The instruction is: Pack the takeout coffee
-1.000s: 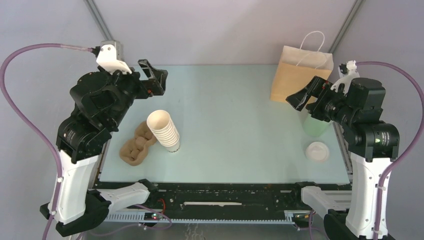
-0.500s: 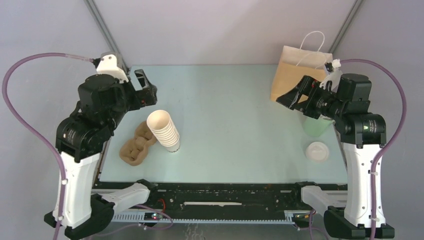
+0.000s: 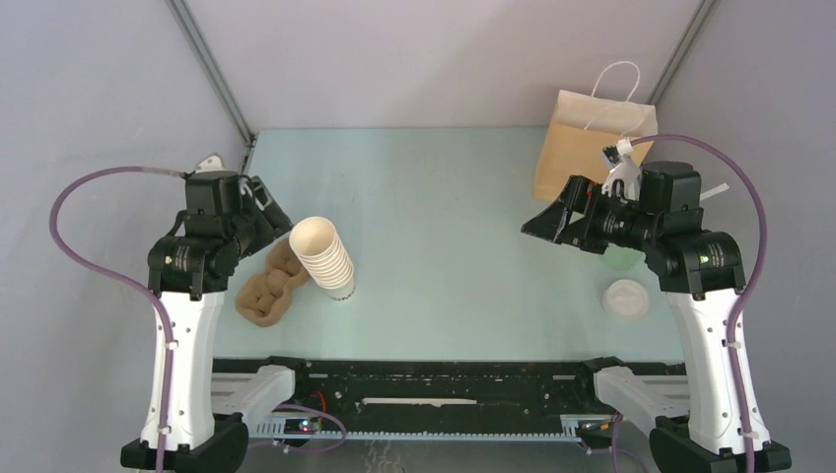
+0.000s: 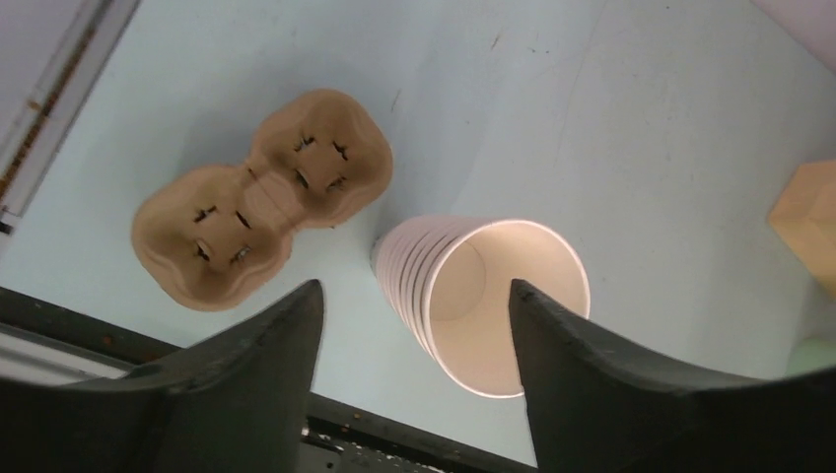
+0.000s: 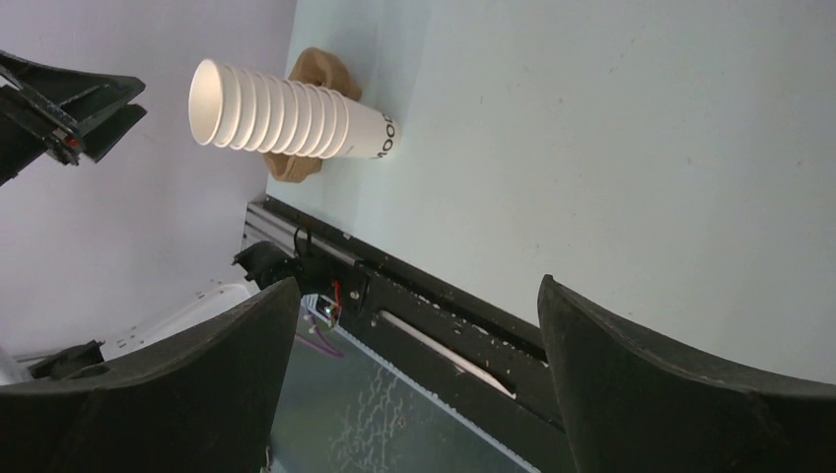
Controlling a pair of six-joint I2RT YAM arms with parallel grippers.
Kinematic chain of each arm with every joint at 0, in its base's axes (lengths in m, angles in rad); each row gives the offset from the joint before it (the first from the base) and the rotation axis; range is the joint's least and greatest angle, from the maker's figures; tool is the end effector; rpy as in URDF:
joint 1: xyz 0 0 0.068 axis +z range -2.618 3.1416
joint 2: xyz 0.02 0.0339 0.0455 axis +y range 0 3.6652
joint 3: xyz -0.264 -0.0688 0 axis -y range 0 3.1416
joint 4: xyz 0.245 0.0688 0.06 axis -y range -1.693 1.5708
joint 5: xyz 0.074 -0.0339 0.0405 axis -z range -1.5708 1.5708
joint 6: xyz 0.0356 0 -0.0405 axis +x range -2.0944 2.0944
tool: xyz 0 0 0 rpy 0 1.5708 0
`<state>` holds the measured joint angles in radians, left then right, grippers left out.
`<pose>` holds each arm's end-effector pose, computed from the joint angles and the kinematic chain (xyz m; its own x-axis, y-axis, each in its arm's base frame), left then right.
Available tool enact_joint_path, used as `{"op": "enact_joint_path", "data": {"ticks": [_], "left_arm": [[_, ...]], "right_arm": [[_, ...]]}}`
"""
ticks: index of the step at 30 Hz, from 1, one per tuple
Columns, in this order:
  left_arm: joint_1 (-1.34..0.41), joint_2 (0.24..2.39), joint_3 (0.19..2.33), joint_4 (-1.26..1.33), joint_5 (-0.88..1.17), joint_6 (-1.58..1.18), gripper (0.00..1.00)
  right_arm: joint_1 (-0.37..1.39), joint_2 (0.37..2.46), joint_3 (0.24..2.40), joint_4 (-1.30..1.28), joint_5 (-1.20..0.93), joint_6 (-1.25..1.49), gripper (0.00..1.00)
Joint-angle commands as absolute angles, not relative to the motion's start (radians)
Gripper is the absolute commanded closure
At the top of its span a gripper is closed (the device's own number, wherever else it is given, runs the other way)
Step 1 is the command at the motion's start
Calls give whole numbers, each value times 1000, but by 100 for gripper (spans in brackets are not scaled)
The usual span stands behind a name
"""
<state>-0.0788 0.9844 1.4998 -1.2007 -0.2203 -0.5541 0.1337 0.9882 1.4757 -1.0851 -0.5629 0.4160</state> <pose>0.1419 -0.0034 0.4375 -0.4882 -0.4765 -0.7312 -0.4101 0.8648 -0.2898 0.1453 0.0387 0.4431 -0.7323 0.2463 -0.6348 -0.2777 0.7432 0.6087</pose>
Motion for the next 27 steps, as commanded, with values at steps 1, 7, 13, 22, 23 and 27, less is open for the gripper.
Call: {"op": "enact_joint_path", "data": {"ticks": [1, 7, 13, 22, 23, 27], "left_arm": [[-80, 938, 1458, -1189, -183, -578, 32], [-157, 1000, 1453, -1233, -218, -509, 51], [-194, 1035, 1430, -1236, -242, -493, 54], [-199, 1058, 1410, -1223, -253, -471, 69], [-201, 1059, 1408, -1218, -250, -470, 71], [-203, 1069, 1405, -1207, -246, -471, 75]], "right_arm": [[183, 973, 1453, -1061, -571, 442, 0], [246, 997, 1437, -1046, -550, 449, 0], [259, 1002, 1431, -1034, -536, 458, 0], [261, 991, 1431, -1044, -513, 462, 0], [261, 991, 1431, -1045, -512, 462, 0], [261, 991, 1431, -1045, -511, 463, 0]]}}
